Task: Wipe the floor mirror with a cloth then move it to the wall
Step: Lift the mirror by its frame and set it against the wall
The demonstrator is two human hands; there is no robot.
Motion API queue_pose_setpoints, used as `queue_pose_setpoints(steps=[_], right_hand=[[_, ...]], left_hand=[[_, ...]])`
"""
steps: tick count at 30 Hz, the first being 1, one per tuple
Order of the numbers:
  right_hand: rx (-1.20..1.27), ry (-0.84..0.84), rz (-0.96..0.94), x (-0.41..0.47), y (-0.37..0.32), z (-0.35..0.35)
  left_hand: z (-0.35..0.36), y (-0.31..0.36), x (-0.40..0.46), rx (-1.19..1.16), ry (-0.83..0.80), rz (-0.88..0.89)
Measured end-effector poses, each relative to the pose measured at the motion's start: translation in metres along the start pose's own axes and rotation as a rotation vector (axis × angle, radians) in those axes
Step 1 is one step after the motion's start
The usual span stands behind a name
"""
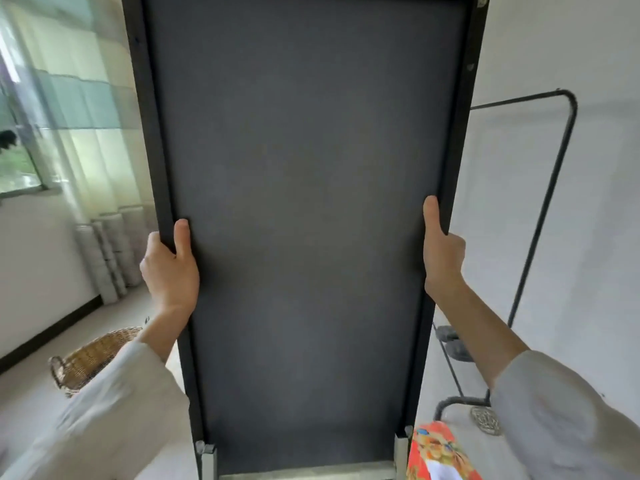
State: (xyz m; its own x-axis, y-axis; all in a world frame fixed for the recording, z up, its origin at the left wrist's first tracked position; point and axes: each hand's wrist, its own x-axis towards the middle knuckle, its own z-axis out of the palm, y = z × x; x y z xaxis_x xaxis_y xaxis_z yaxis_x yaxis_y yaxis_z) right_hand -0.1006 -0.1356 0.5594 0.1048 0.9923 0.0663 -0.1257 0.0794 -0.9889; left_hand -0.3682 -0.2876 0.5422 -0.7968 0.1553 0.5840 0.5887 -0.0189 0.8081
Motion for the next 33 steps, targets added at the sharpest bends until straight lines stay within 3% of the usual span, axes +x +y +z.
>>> queue_pose_setpoints(steps=[8,13,22,26,33], right_hand=[[0.062,-0.201,0.063,0.067,0.039,0.118],[0.131,-0.33,-0.049,0.125,0.039,0.198],[0.099,-0.296,-0.147,0.222,0.043,0.324],[0.101,-0.219,-0.066,0.271,0.049,0.377],[0.096,-0.048,-0.114,0.365,0.064,0.425]], left_hand=[[0.017,-0.051,0.065,0.092,0.091,-0.019],[0.051,-0.074,0.118,0.091,0.179,0.0],[0.141,-0.137,0.22,0.04,0.214,-0.03],[0.203,-0.176,0.277,-0.009,0.154,-0.071],[0.329,-0.22,0.359,0.005,0.008,-0.131]])
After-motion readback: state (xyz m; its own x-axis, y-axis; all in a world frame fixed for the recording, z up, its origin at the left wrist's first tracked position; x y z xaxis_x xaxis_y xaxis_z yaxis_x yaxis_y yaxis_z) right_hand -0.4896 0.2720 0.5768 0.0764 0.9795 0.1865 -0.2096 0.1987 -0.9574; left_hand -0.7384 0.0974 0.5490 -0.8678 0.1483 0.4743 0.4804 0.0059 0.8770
